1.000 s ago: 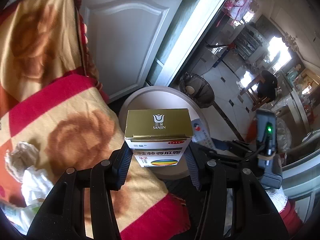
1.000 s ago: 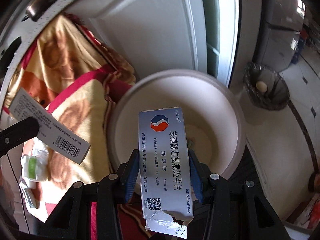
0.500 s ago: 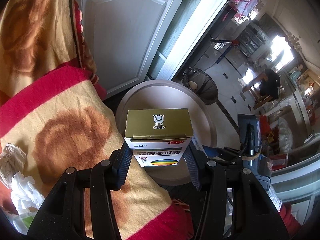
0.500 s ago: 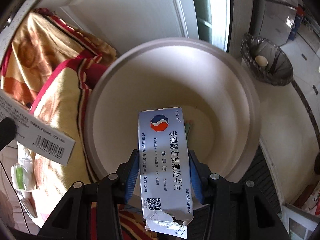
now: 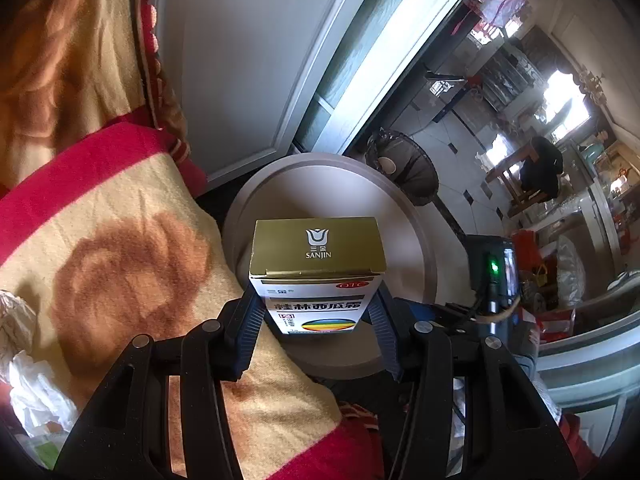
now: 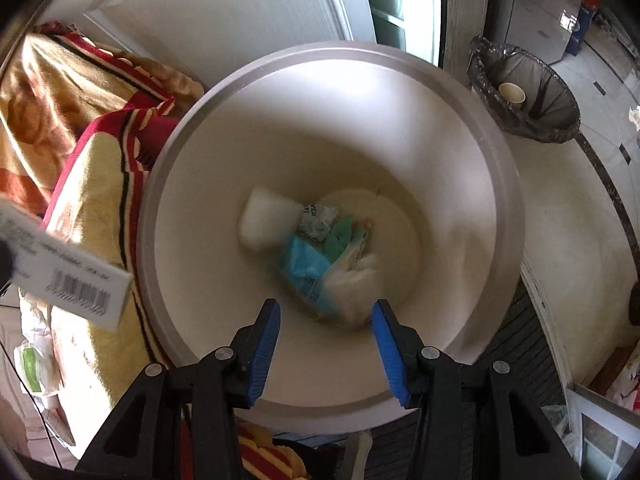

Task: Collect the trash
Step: 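Open the left tool to drop the white medicine box into the bin, then return both tools from the bin to the chair seat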

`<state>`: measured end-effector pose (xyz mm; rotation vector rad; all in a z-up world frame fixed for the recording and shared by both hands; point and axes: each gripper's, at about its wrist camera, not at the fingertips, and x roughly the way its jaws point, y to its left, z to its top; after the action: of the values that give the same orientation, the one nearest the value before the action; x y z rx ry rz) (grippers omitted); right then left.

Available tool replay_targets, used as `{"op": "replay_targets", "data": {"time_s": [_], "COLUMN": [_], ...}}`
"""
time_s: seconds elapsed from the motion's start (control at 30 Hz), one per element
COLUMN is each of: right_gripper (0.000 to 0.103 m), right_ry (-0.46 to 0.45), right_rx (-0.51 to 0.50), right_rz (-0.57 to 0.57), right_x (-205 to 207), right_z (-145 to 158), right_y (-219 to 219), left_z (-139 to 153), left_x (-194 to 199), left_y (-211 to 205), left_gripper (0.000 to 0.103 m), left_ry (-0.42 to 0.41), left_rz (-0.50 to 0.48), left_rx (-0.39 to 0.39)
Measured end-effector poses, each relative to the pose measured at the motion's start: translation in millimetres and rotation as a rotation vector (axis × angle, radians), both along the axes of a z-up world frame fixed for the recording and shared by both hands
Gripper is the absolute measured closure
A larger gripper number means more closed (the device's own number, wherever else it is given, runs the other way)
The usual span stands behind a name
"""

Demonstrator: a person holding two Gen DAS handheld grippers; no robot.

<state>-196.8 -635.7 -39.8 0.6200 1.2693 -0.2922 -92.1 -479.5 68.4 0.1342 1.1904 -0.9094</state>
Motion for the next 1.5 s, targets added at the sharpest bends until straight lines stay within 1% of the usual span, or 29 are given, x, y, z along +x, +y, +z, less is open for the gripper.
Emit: {"op": "replay_targets", "data": {"time_s": [0.27,0.4,0.5,0.77,0.87,1.1,1.17,1.37,1.5], "right_gripper": [0.056,0.056,0.056,0.056,0.056,0.056,0.056,0.056,0.055], "right_ry": [-0.035,-0.062,-0.08,-0.106,-0.111,-0.126,-0.13,-0.159,-0.193], "right_rx": [-0.007,-0.017,-0.028,-0.041,-0.042,-0.052,-0.059,-0.1,-0.121], "right_rz": [-0.021,-0.027,-0.024,-0.034,-0.03,-0.005,0.001,0.016,0.02], "right_x": [-8,-11,-11,-12,-12,-9,-8,-9,-11], "right_z": [17,28,38,51,53,58,61,75,86], "right_y": [-6,-7,-6,-7,-5,6,10,23,36], "left_z": [-7,-11,-14,-11,-7,3,5,16,27], "left_x": [0,1,2,1,0,-10,-11,-18,-26], "left_y": [-6,-8,-8,3,9,23,28,42,54], "left_gripper": [0.054,0.052,0.046,0.046,0.046,0.046,0.046,0.046,0.046], "left_ry": [0.024,0.027,0.035,0.032,0.022,-0.057,-0.065,-0.094,-0.124], "left_rz": [-0.008,-0.006,-0.003,0.0,0.001,0.007,0.014,0.034,0.044], "left_rx": [-0.002,0.013,0.011,0.006,-0.001,0.023,0.024,0.034,0.019]}}
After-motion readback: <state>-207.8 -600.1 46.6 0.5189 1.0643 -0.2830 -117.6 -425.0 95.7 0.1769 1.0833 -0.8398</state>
